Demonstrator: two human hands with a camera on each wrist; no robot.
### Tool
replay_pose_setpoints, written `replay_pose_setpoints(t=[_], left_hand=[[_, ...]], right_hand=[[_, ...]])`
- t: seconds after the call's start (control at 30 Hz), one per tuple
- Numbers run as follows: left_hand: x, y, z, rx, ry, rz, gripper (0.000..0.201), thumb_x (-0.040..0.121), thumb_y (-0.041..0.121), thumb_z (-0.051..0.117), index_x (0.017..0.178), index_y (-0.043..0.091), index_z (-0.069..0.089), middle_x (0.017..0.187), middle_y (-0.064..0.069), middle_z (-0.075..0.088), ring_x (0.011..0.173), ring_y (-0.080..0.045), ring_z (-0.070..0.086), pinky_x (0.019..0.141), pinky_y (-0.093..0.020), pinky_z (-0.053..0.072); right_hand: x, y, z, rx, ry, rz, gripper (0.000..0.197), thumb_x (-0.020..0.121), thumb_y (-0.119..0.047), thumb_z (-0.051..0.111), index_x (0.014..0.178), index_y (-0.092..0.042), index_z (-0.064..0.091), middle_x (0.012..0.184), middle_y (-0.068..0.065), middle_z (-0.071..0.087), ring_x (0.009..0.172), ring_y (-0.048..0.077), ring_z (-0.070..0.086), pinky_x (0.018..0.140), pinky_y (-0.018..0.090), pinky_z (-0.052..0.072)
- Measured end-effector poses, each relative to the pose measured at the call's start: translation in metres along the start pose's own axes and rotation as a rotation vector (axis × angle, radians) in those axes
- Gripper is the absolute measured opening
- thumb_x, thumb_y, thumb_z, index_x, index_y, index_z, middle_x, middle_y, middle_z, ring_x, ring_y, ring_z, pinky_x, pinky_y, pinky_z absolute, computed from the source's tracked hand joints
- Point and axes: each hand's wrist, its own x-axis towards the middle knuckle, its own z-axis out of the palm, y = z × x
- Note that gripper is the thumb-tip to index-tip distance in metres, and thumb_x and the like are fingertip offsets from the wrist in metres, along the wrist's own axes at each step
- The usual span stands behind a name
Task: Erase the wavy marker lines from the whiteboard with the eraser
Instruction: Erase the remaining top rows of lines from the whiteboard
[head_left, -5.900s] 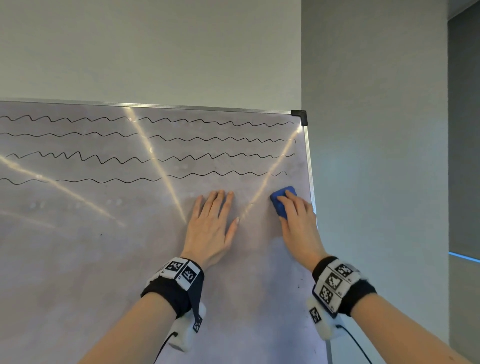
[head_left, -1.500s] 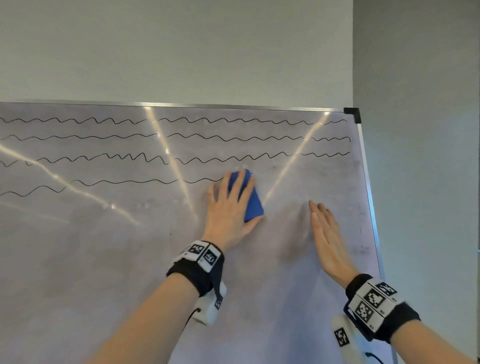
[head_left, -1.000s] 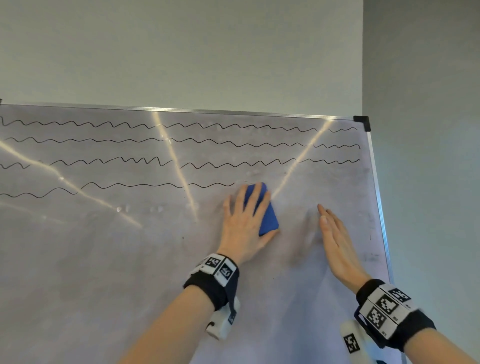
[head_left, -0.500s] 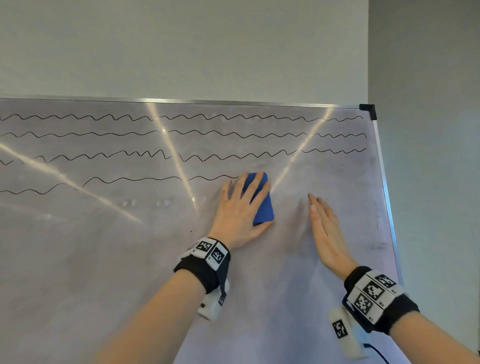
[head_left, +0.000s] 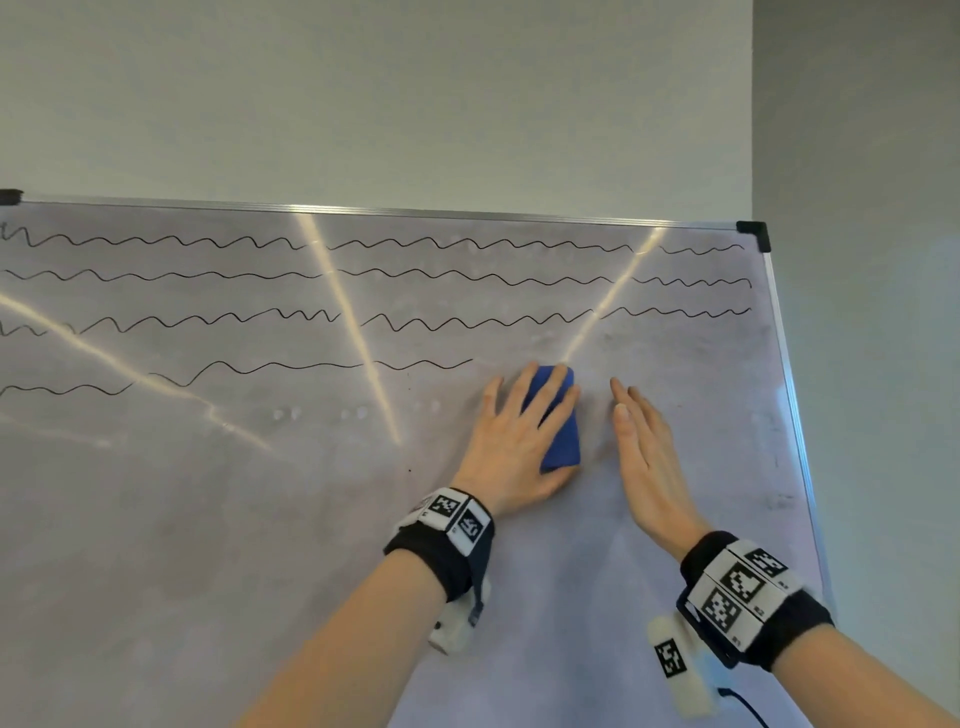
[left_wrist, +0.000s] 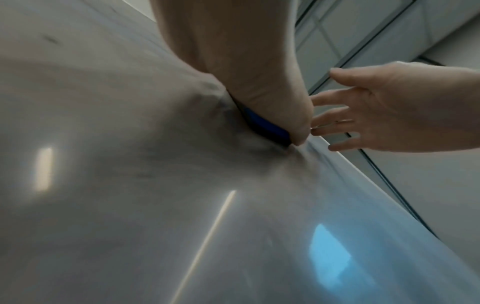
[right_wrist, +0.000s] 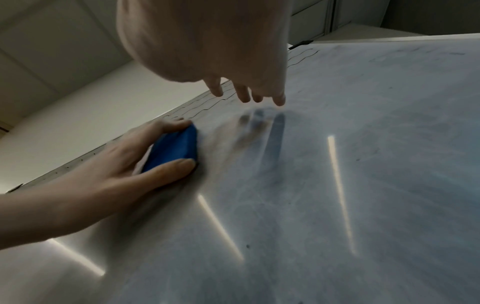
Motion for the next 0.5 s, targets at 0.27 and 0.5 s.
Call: replay_pose_setpoints(t=[0.27, 0.5], left_hand=[[-0.002, -0.041, -0.014, 0.016, 0.031, -0.269, 0.08, 0.084, 0.062, 0.041, 0.147, 0.013, 0.037, 0.159, -0.011, 0.025, 0.143, -0.038, 0.021, 0.106, -0.06, 0.021], [-0.022, -0.041, -0.012, 0.015, 0.001, 0.041, 0.081, 0.081, 0.058, 0.057, 0.146, 0.014, 0.039, 0.157, -0.009, 0.029, 0.143, -0.036, 0.023, 0.108, -0.06, 0.026]], right_hand=[[-0.005, -0.016, 0.015, 0.017, -0.019, -0.024, 0.055, 0.094, -0.056, 0.018, 0.146, -0.04, 0.023, 0.155, -0.01, 0.016, 0.142, 0.0, 0.005, 0.118, 0.032, 0.008], [-0.006, -0.022, 0.027, 0.006, 0.033, 0.002, 0.055, 0.095, -0.055, 0.018, 0.147, -0.037, 0.023, 0.155, -0.008, 0.018, 0.142, 0.003, 0.008, 0.118, 0.034, 0.009]])
